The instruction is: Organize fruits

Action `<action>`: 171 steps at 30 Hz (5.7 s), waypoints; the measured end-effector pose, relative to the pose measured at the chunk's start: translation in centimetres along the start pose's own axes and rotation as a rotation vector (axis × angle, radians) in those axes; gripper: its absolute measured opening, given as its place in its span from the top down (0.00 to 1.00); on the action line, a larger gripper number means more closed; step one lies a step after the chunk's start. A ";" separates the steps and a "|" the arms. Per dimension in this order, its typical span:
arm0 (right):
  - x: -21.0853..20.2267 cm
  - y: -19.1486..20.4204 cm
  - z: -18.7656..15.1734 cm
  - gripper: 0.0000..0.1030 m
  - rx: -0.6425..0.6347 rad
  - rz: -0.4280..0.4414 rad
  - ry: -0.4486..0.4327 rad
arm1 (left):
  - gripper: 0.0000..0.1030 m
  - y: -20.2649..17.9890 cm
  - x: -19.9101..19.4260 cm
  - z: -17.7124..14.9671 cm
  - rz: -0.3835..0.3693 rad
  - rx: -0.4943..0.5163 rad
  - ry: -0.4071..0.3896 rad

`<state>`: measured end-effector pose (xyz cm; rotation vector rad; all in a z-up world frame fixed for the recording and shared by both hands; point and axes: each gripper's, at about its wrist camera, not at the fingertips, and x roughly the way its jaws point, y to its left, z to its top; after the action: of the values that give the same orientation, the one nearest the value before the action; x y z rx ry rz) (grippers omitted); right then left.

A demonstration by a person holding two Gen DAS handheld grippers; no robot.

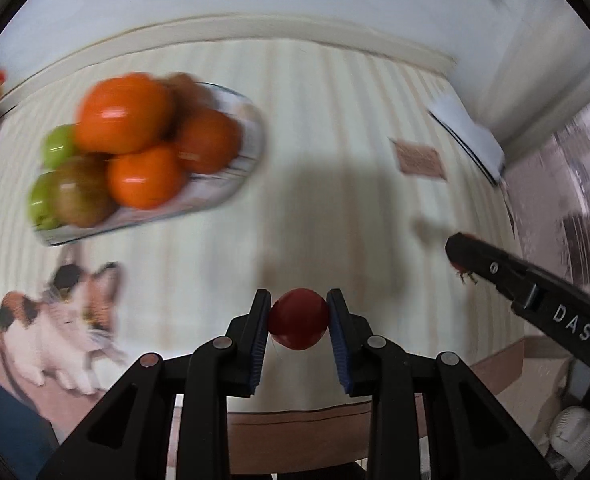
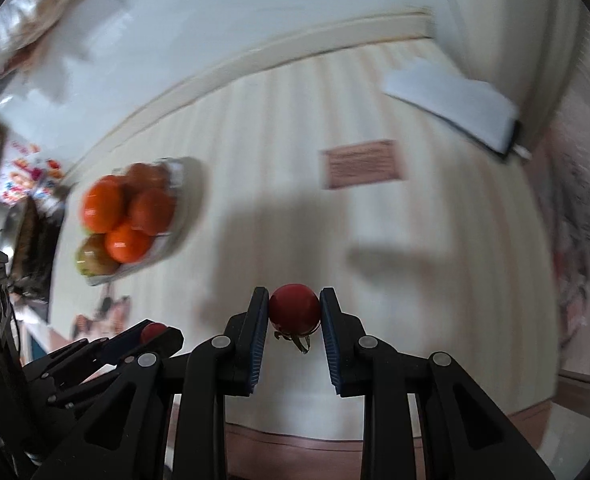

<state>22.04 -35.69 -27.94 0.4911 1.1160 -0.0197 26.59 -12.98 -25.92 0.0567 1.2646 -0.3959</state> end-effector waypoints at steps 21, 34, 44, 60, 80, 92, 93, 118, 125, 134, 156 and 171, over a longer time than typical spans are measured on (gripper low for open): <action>12.4 14.4 3.4 0.73 -0.162 0.098 0.052 | 0.75 13.6 1.1 4.2 -0.063 -0.258 -0.059; 13.4 13.7 3.5 0.73 -0.153 0.096 0.050 | 0.75 12.3 1.1 5.5 -0.015 -0.180 -0.095; 13.6 14.3 3.3 0.72 -0.105 0.104 0.045 | 0.74 16.8 -2.9 9.3 0.001 -0.228 -0.146; 14.1 13.8 3.4 0.64 -0.018 0.104 0.062 | 0.74 21.0 1.3 9.2 -0.012 -0.334 0.001; 6.5 16.0 4.3 0.08 -0.156 -0.027 -0.015 | 0.12 19.0 -4.6 6.0 0.115 -0.294 -0.075; -4.4 17.9 0.2 0.07 -0.334 -0.064 -0.101 | 0.12 13.1 -11.9 -1.4 0.211 -0.287 -0.181; -5.2 17.8 -0.2 0.07 -0.342 -0.058 -0.105 | 0.12 12.4 -12.7 -2.1 0.216 -0.287 -0.192; -27.7 19.5 -14.0 0.06 -0.433 -0.016 -0.384 | 0.12 5.4 -28.8 -14.0 0.297 -0.216 -0.460; -30.4 20.0 -17.2 0.06 -0.446 -0.001 -0.411 | 0.12 4.9 -31.2 -16.7 0.300 -0.206 -0.506; -30.4 20.7 -18.6 0.03 -0.452 0.004 -0.395 | 0.12 5.6 -31.1 -17.8 0.304 -0.218 -0.496; -21.3 23.7 -10.6 0.02 -0.449 -0.052 -0.344 | 0.02 9.6 -26.2 -11.4 0.396 -0.257 -0.441; -18.9 22.7 -9.4 0.02 -0.434 -0.077 -0.316 | 0.02 10.3 -24.9 -10.4 0.375 -0.264 -0.407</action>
<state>11.28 -16.07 -6.49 0.0510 0.7962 0.0742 14.32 5.70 -7.66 -0.0118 0.8686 0.0849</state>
